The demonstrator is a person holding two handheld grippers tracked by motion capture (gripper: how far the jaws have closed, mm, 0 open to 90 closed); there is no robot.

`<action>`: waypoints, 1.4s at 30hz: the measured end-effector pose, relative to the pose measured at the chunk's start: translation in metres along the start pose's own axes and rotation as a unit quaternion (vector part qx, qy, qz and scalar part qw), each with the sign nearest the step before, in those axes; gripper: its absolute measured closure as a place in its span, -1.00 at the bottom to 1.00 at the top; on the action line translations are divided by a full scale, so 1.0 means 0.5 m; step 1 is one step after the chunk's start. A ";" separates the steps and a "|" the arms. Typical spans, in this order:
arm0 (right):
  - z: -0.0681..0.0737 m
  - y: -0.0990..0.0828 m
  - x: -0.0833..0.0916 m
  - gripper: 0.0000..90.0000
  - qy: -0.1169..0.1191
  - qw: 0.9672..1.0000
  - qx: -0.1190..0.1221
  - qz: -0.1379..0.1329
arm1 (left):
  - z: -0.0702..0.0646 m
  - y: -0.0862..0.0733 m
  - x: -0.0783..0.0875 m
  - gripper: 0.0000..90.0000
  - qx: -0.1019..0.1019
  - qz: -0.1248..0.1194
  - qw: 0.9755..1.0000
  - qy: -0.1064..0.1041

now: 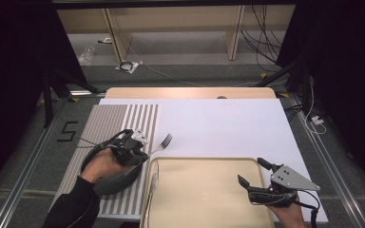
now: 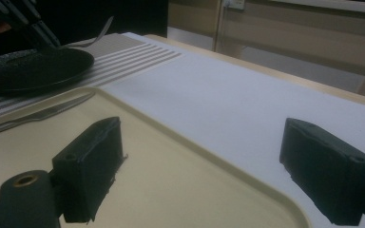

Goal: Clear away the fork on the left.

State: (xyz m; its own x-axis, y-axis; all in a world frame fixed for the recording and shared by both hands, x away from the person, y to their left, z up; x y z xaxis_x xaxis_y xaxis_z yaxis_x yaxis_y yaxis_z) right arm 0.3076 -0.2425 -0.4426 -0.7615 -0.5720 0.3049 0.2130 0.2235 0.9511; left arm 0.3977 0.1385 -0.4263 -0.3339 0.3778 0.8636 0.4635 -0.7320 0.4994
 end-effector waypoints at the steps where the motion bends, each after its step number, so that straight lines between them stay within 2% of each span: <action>1: 0.000 0.000 0.000 -0.66 0.000 1.000 0.000 -0.001 | -0.004 0.001 0.001 0.85 -0.002 0.001 1.000 -0.001; 27: 0.002 0.001 0.001 -0.66 0.000 1.000 0.002 -0.002 | -0.094 0.003 -0.014 0.85 -0.026 0.011 0.999 -0.032; 42: 0.004 0.001 0.001 -0.66 0.000 1.000 0.004 -0.001 | -0.167 0.007 -0.040 0.85 -0.050 0.031 0.996 -0.063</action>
State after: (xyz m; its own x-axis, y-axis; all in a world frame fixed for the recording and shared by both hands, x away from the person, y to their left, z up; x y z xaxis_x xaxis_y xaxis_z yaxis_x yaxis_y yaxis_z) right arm 0.3061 -0.2411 -0.4419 -0.7621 -0.5724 0.3025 0.2058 0.2289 0.9515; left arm 0.3374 0.0811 -0.4476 -0.1983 0.3931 0.8979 0.3933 -0.8072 0.4402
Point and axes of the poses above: each handheld gripper's, and its own axes: x roughly backward along the jaws, y roughly out of its top, z roughly to its left, the point moved 4 cm from there along -x, roughly forward along the jaws, and after that the axes turned 1 degree about -z, right-handed, at the moved point
